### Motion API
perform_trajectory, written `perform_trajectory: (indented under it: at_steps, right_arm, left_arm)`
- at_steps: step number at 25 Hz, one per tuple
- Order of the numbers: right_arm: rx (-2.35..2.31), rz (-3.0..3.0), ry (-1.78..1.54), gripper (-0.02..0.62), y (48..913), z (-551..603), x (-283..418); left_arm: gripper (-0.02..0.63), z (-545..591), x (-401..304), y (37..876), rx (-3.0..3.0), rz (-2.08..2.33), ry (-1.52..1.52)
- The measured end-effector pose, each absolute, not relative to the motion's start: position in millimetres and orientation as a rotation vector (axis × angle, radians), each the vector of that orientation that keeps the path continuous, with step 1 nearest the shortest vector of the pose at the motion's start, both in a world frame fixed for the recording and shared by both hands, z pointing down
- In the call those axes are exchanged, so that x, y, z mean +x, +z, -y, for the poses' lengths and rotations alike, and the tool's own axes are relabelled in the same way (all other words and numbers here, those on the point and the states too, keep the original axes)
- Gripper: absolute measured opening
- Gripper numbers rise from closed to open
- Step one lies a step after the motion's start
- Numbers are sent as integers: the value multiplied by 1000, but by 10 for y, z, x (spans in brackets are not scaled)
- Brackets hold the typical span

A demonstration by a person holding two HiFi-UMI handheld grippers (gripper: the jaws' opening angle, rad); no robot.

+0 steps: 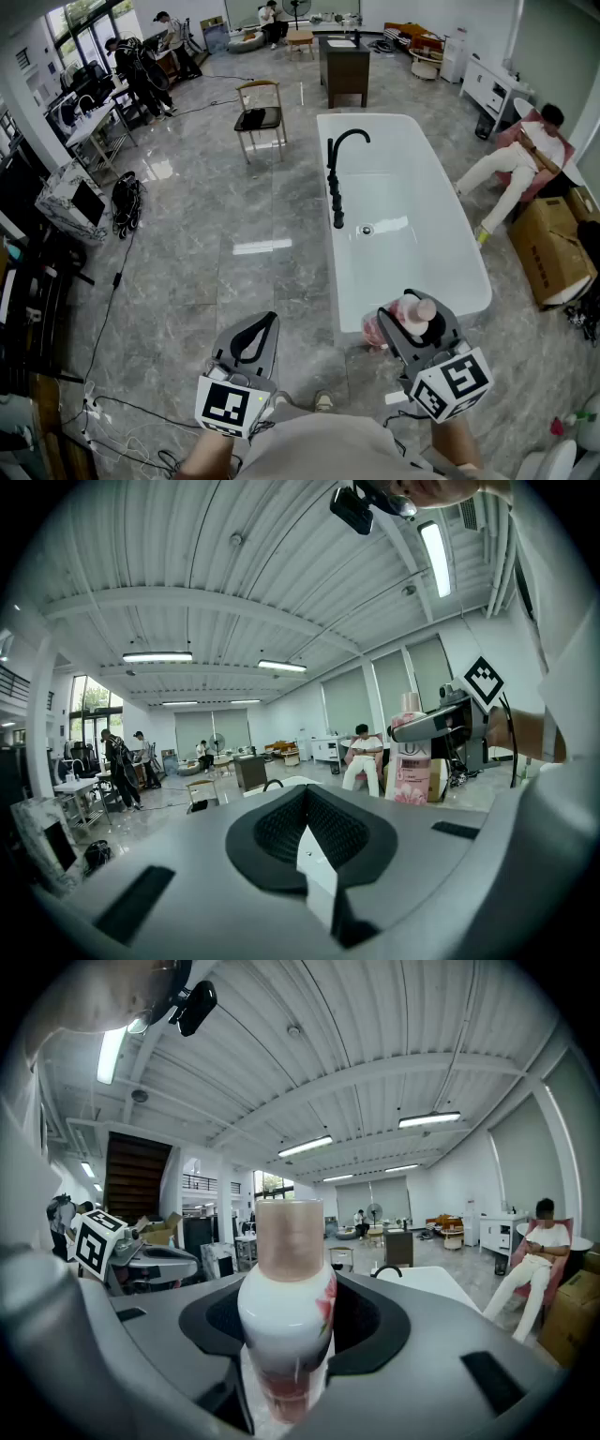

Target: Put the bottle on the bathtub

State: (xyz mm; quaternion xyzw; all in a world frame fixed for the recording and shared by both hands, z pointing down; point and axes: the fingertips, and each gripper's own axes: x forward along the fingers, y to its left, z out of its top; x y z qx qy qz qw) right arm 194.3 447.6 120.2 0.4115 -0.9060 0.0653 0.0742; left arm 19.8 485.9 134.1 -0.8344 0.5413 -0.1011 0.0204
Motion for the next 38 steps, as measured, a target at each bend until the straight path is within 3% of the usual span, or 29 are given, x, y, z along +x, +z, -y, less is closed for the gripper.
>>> perform_trajectory:
  at_steps: [21, 38]
  right_arm:
    - [1096, 2705, 247, 238, 1564, -4061, 1827]
    - [1118, 2646, 298, 238, 2032, -2297, 1207]
  left_arm:
    - [20, -4540, 17, 1647, -2598, -1643, -388]
    - [20, -2758, -661, 2155, -2738, -1546, -441]
